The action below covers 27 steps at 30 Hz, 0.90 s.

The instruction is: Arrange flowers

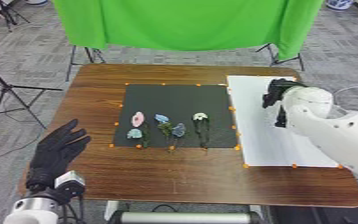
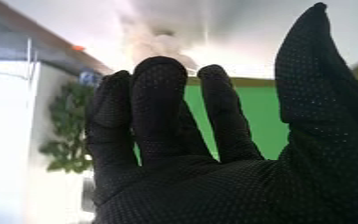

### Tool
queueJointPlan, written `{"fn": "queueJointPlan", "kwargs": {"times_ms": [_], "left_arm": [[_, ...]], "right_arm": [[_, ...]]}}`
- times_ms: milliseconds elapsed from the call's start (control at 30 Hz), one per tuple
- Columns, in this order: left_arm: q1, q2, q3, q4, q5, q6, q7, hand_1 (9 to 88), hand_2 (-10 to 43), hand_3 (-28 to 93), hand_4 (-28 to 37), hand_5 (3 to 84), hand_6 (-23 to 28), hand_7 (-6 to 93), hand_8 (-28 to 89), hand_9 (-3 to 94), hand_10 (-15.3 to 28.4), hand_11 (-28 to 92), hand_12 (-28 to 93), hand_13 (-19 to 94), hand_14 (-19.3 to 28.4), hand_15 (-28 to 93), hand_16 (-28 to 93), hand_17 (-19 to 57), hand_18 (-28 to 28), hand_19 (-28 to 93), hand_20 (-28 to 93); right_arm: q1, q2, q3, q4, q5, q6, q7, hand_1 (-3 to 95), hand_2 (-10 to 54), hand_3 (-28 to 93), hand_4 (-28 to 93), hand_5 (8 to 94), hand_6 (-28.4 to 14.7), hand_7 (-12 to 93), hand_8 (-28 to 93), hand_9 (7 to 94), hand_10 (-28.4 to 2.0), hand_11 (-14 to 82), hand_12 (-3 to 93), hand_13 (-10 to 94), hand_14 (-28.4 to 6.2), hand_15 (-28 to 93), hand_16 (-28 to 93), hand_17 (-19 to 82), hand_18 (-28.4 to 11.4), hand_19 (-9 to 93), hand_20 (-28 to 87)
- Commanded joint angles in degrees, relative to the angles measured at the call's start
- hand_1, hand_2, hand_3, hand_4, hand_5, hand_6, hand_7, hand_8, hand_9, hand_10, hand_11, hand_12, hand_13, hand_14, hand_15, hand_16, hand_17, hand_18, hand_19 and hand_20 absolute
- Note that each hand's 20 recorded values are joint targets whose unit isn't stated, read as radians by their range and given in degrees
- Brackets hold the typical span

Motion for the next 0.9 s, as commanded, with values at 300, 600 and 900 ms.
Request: {"fn": "queueJointPlan", "kwargs": {"times_ms": [300, 600, 900], "left_arm": [[0.31, 0.09, 1.17, 0.23, -0.09, -0.14, 0.71, 25.8, 9.8, 80, -20.3, 37.4, 10.8, 15.2, -11, 35.2, 20.9, 31, 8, 26, 26.6, 51, -11, -7.7, 23.0, 64, -9], [0.12, -0.12, 1.17, 0.32, -0.03, -0.26, 0.74, 25.8, 9.8, 80, -20.2, 37.5, 10.8, 15.3, -11, 35.1, 20.9, 31, 8, 26, 26.7, 51, -11, -7.7, 23.0, 64, -9], [-0.21, -0.19, 1.34, 0.42, -0.02, -0.32, 0.51, 25.8, 9.8, 80, -20.3, 37.5, 10.8, 15.3, -11, 35.0, 20.9, 31, 8, 26, 26.6, 51, -11, -7.7, 23.0, 64, -9]], "right_arm": [[1.26, 0.22, 0.91, 3.8, 2.09, 0.92, 2.87, 28.8, -9.5, 91, -28, 34.8, -1.5, 21, -16, 34.8, -16.3, 11.5, 13.6, 59, -9.1, 92, 3, 23, -22.1, 93, 33], [-1.54, -0.28, 1.34, 3.67, -1.67, -3.36, 1.3, 35.3, -9.5, 90, -28, 51.8, -0.7, 23, -17, 57.4, -11.1, 22.5, 12.5, 64, -8.3, 86, 6, 25, -22.4, 93, 31], [-1.39, 0.65, -1.73, 3.74, -4.86, -0.77, 1.31, 49.4, -9.5, 80, -28, 69.2, 1.6, 34, -9, 82.2, -6.8, 14.1, 28.7, 74, -4.5, 81, 12, 32, -21.9, 93, 34]]}}
